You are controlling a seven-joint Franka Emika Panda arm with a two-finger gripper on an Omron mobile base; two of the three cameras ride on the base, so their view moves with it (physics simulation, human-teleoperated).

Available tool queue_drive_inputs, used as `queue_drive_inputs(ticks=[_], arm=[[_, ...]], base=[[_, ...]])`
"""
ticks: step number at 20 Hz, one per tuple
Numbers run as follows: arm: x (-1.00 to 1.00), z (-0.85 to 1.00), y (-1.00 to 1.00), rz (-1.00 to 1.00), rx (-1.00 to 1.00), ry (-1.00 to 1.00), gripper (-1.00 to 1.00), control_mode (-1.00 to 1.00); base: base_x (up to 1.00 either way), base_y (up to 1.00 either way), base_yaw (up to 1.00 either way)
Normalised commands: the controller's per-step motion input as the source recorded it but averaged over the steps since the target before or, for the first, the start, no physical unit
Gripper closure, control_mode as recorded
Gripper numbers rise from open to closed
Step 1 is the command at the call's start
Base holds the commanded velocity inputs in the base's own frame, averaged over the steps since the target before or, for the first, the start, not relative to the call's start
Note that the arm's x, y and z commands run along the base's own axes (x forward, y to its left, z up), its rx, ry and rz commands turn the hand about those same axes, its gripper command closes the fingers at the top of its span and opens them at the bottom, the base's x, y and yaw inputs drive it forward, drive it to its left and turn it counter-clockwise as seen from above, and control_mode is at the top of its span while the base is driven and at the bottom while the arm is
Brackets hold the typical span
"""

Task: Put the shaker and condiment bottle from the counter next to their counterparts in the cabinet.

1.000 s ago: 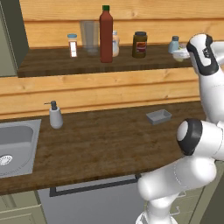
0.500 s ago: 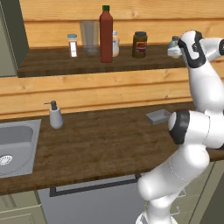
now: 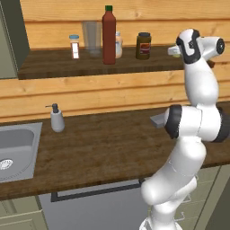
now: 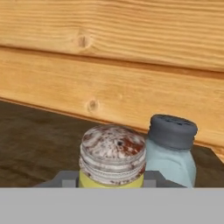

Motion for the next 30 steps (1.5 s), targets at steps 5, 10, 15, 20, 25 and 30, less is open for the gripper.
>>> queue_drive_inputs(ticks=[5, 10, 15, 20, 25, 30], arm=[[0.35, -0.31, 0.00, -0.01, -0.02, -0.02, -1.00, -1.00], [-0.10, -0.26, -0.10, 0.00, -0.01, -0.01, -1.00, -1.00], [-0.70, 0.00, -0.22, -0.05, 0.03, 0.00, -1.00, -1.00], [-0.99, 0.04, -0.38, -0.11, 0.10, 0.00, -1.00, -1.00], [-1.00, 0.18, -0.40, -0.11, 0.14, 0.00, -1.00, -1.00], [-1.00, 0.50, -0.19, -0.01, 0.19, -0.01, -1.00, -1.00]], base=[[0.00, 0.00, 0.00], [0.00, 0.00, 0.00], [0.00, 0.00, 0.00], [0.00, 0.00, 0.00], [0.00, 0.00, 0.00], [0.00, 0.00, 0.00]])
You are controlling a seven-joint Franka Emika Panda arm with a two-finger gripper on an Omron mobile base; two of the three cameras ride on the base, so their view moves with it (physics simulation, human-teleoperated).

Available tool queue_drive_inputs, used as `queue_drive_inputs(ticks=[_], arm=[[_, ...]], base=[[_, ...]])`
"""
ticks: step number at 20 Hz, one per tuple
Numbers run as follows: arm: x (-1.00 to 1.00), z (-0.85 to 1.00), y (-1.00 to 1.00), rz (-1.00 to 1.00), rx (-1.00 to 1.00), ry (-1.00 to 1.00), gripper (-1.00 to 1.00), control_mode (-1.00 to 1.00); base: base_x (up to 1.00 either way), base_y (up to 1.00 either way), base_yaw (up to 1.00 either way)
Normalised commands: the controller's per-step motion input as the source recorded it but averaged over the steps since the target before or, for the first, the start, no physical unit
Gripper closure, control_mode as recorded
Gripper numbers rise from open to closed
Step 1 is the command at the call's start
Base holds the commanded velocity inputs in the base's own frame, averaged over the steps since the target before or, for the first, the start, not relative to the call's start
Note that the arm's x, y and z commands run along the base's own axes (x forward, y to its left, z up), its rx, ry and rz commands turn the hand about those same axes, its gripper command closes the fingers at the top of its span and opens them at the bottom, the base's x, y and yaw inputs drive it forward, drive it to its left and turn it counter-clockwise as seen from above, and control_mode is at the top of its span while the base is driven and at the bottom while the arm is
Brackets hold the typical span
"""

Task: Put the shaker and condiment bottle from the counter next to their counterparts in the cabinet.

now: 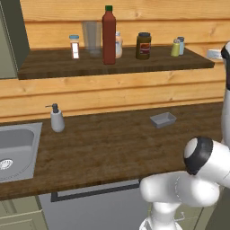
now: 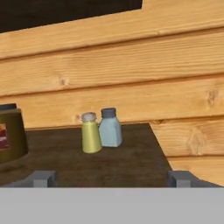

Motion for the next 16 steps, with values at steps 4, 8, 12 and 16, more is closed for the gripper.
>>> queue_drive_inputs(ticks=[4, 8, 12, 16], arm=[[-1.00, 0.22, -0.03, -0.01, 0.15, 0.00, -1.00, -1.00], [-1.00, 0.00, 0.00, 0.00, 0.09, -0.02, -1.00, -1.00], [-1.00, -0.09, 0.09, -0.06, 0.06, -0.09, -1.00, -1.00], [-1.00, -0.07, 0.24, -0.09, 0.03, -0.06, -1.00, -1.00]], base=[[0.00, 0.00, 0.00], [0.00, 0.00, 0.00], [0.00, 0.00, 0.00], [0.00, 0.00, 0.00]])
